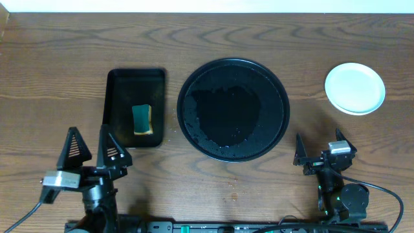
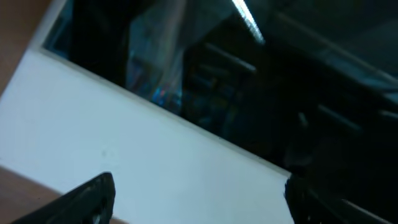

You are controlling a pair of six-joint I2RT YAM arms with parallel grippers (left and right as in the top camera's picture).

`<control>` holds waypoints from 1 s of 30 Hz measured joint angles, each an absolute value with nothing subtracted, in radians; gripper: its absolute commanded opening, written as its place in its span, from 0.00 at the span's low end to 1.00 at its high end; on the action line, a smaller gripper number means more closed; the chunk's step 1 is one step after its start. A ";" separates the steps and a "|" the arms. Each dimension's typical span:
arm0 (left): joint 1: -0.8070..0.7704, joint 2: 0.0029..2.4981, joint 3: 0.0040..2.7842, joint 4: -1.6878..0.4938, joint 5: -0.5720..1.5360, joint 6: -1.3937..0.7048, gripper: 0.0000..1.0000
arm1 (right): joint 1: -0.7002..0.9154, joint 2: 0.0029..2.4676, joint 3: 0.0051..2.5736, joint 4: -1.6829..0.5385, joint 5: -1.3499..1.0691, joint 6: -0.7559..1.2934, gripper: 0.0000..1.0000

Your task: Clean dirty plates on tray and stack at the side

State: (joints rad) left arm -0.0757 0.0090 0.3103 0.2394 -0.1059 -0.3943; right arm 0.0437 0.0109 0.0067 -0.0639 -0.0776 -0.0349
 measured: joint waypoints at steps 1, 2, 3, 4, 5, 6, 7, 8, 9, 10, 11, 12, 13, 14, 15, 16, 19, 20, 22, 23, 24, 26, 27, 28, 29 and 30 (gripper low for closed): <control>-0.075 0.009 0.292 0.259 -0.104 -0.396 0.87 | 0.044 0.011 0.007 -0.064 -0.078 -0.035 0.99; -0.074 0.009 0.270 0.271 -0.103 -0.397 0.87 | 0.044 0.011 0.007 -0.064 -0.078 -0.035 0.99; -0.072 0.009 0.244 0.276 -0.103 -0.397 0.87 | 0.044 0.011 0.007 -0.064 -0.078 -0.035 0.99; -0.070 0.009 0.223 0.277 -0.103 -0.397 0.87 | 0.044 0.011 0.007 -0.064 -0.078 -0.035 0.99; -0.066 0.009 0.204 0.278 -0.102 -0.397 0.87 | 0.044 0.011 0.007 -0.064 -0.078 -0.035 0.99; -0.061 0.009 0.183 0.278 -0.102 -0.397 0.88 | 0.044 0.011 0.007 -0.064 -0.077 -0.035 0.99; -0.058 0.009 0.165 0.278 -0.102 -0.397 0.87 | 0.044 0.011 0.007 -0.064 -0.078 -0.035 0.99; -0.055 0.009 0.150 0.278 -0.102 -0.397 0.87 | 0.044 0.011 0.007 -0.064 -0.078 -0.035 0.99; -0.051 0.009 0.133 0.279 -0.102 -0.397 0.87 | 0.044 0.011 0.007 -0.064 -0.078 -0.035 0.99; -0.049 0.009 0.121 0.281 -0.102 -0.397 0.87 | 0.044 0.011 0.007 -0.064 -0.078 -0.035 0.99; -0.046 0.009 0.108 0.285 -0.102 -0.397 0.87 | 0.044 0.011 0.007 -0.064 -0.078 -0.035 0.99; -0.046 0.009 0.094 0.286 -0.102 -0.397 0.87 | 0.044 0.011 0.007 -0.064 -0.078 -0.035 0.99; -0.046 0.009 0.091 0.287 -0.102 -0.397 0.87 | 0.044 0.011 0.007 -0.064 -0.078 -0.035 0.99; -0.046 0.009 0.078 0.287 -0.101 -0.397 0.87 | 0.044 0.011 0.007 -0.064 -0.078 -0.035 0.99; -0.046 0.009 0.071 0.288 -0.100 -0.397 0.87 | 0.044 0.011 0.007 -0.064 -0.078 -0.035 0.99; -0.046 0.009 0.064 0.289 -0.099 -0.397 0.87 | 0.044 0.011 0.007 -0.064 -0.077 -0.035 0.99; -0.046 0.009 0.034 0.289 -0.099 -0.397 0.87 | 0.044 0.011 0.007 -0.064 -0.078 -0.035 0.99; -0.046 0.009 0.023 0.279 -0.099 -0.397 0.87 | 0.044 0.011 0.007 -0.064 -0.078 -0.036 0.99; -0.046 0.009 0.011 0.214 -0.098 -0.397 0.87 | 0.044 0.011 0.007 -0.064 -0.078 -0.036 0.99; -0.046 0.009 0.009 0.182 -0.098 -0.397 0.87 | 0.044 0.011 0.007 -0.064 -0.078 -0.037 0.99; -0.046 0.009 0.007 0.151 -0.096 -0.397 0.87 | 0.044 0.011 0.007 -0.064 -0.078 -0.037 0.99; -0.046 0.009 0.006 0.096 -0.094 -0.396 0.87 | 0.044 0.011 0.007 -0.064 -0.078 -0.037 0.99; -0.046 0.009 0.006 0.064 -0.093 -0.395 0.87 | 0.044 0.011 0.007 -0.064 -0.078 -0.037 0.99; -0.046 0.009 0.006 0.031 -0.092 -0.393 0.87 | 0.044 0.011 0.007 -0.064 -0.077 -0.037 0.99; -0.046 0.012 0.007 0.010 -0.088 -0.391 0.87 | 0.044 0.010 0.007 -0.065 -0.078 -0.037 0.99; -0.046 0.010 0.009 -0.001 -0.084 -0.388 0.87 | 0.044 0.011 0.007 -0.064 -0.078 -0.037 0.99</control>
